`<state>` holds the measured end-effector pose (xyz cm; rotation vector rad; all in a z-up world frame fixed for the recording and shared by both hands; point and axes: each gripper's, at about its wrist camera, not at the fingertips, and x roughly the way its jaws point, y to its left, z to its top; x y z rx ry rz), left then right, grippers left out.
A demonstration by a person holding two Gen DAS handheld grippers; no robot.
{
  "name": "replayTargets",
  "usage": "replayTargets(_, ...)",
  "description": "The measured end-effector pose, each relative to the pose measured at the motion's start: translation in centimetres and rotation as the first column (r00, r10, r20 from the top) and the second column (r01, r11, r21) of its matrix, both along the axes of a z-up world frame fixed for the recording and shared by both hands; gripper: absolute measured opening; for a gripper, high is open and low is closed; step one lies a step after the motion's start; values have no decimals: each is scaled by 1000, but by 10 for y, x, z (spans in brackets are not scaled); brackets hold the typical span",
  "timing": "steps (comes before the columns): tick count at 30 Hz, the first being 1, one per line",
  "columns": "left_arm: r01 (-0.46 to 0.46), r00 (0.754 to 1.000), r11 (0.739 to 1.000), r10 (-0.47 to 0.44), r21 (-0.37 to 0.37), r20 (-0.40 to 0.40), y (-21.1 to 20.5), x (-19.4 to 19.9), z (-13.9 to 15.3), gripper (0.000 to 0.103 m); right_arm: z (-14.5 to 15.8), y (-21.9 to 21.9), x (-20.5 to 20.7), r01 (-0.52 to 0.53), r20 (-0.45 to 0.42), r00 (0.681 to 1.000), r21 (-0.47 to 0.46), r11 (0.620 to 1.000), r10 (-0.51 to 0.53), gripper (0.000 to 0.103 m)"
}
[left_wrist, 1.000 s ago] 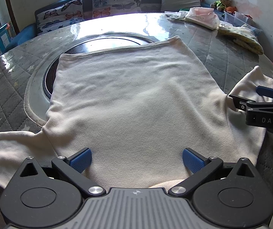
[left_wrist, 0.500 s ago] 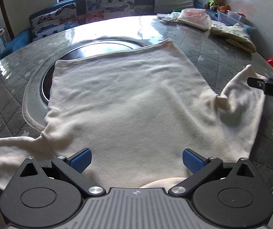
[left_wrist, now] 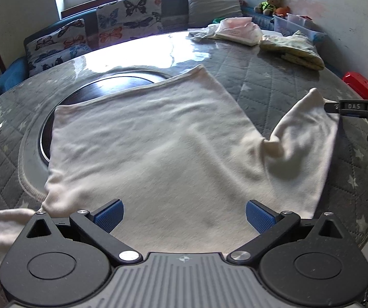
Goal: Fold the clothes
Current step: 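Grasp the cream shirt's sleeve cuff with the right gripper, then lift the sleeve and fold it across the shirt body with the right gripper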
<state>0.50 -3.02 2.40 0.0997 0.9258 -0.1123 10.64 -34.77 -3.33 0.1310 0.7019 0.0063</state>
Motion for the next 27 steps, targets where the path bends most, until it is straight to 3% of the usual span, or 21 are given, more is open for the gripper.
replayTargets(3,4,1000,1000,-4,6,6,-6,7,1,103,-1,-2,0,13,5,1000,18,1000,-13,12)
replayTargets(6,8,1000,1000,-8,5,10,-13,15,2,103,-1,-5,0,25,10,1000,36,999,-26,6)
replayTargets(17,15,999,1000,-16,21,32,-46,48,-5,103,21,-17,-28,31,92,995,86,996,-39,5)
replayTargets(27,-10,1000,1000,10,4,2,-52,64,-26,103,34,-22,-53,34,144,988,127,991,-52,5)
